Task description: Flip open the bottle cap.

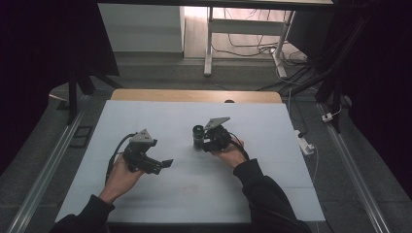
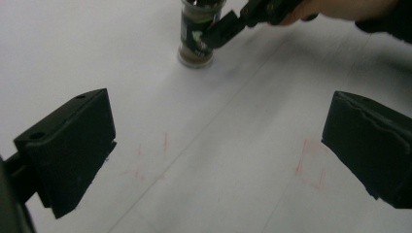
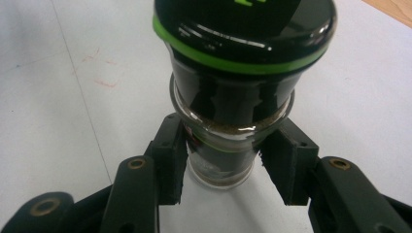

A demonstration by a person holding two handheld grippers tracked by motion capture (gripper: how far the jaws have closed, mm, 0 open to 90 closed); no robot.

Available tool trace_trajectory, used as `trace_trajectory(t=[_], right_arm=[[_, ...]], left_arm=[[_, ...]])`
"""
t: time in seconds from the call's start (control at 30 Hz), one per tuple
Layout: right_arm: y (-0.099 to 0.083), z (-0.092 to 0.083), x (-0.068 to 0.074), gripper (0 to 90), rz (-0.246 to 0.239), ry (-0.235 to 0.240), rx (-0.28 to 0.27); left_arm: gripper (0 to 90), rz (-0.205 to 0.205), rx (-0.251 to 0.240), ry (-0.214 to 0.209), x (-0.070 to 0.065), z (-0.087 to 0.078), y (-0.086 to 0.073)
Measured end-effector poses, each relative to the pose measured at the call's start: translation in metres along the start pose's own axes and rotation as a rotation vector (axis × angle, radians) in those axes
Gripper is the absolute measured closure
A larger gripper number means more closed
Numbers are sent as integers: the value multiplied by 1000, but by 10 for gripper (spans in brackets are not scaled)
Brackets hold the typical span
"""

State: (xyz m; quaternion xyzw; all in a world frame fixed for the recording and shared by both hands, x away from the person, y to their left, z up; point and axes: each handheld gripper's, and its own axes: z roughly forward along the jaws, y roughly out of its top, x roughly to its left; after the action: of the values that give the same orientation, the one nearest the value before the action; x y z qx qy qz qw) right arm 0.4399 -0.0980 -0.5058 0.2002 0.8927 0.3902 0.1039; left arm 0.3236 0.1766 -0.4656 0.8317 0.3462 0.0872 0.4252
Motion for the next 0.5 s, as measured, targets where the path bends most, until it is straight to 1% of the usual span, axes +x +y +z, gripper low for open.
trace_trajectory(t=[0.03,0.07,0.1,0.13,0.27,0.5], right_arm=[[0,0,0,532,0,0,0],[0,0,0,532,0,0,0],[0,0,0,531,1,1,-1],[0,0,0,531,0,1,-1],[0,0,0,532,-2,1,0],[0,0,0,531,-2,1,0]], left_arm=[[0,-6,-8,-7,1,2,2],[0,-3,-11,-14,2,4,4],[0,9,-11,-24,3,8,7],[0,9,-11,-24,3,8,7],[0,39,2,-19,4,17,13],[0,46,-3,-18,8,29,23]])
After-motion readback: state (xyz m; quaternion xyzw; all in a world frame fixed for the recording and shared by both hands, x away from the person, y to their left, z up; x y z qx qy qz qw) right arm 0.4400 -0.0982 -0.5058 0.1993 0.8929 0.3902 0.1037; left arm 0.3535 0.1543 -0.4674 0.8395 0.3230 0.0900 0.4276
